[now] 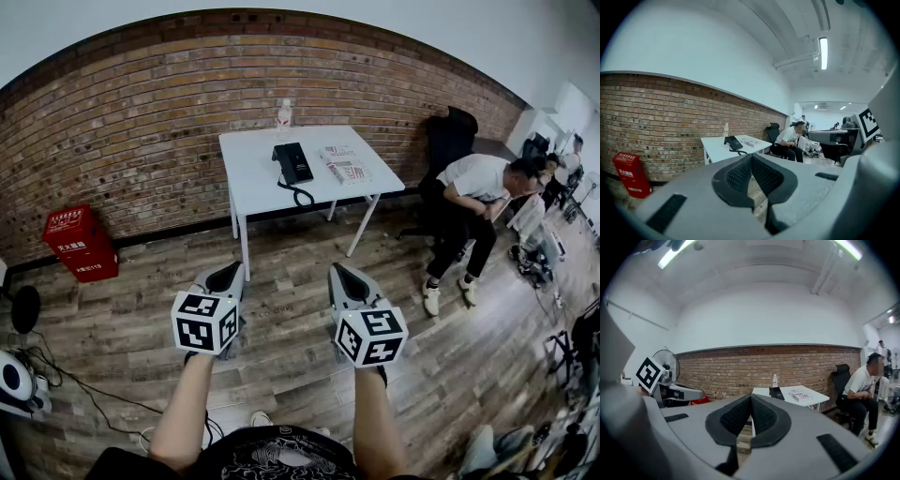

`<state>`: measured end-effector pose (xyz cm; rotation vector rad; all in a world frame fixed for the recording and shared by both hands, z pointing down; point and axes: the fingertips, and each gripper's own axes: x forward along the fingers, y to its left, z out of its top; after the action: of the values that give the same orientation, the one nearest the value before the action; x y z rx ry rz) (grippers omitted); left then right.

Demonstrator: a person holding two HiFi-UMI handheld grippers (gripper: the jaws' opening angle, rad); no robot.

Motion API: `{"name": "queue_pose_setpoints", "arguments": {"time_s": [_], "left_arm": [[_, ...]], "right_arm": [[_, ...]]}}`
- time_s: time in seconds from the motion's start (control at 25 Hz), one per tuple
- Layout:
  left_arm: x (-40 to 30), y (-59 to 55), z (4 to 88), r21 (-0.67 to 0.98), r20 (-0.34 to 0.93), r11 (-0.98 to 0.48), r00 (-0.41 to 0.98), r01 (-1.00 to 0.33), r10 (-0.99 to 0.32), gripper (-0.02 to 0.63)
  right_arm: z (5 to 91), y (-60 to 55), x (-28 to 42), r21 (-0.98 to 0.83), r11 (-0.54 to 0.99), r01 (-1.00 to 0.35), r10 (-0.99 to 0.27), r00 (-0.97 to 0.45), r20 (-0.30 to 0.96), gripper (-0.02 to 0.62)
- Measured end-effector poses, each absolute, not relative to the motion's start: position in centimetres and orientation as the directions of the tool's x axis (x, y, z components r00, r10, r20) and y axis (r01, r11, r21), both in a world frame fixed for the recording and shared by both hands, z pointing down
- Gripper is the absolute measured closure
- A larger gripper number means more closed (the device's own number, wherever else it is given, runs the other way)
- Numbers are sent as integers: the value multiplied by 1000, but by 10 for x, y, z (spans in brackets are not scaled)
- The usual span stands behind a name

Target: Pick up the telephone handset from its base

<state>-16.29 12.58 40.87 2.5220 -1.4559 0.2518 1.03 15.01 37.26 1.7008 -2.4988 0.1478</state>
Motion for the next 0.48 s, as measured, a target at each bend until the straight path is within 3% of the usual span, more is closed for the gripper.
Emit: {"name": "queue_pose_setpoints", "arguments": {"time_s": [0.48], "left_arm": [[-163,111,411,140,248,-516,534,-845,-808,601]], "right_arm": [[373,139,2,-30,362,-932,-919,-362,155,595]]}}
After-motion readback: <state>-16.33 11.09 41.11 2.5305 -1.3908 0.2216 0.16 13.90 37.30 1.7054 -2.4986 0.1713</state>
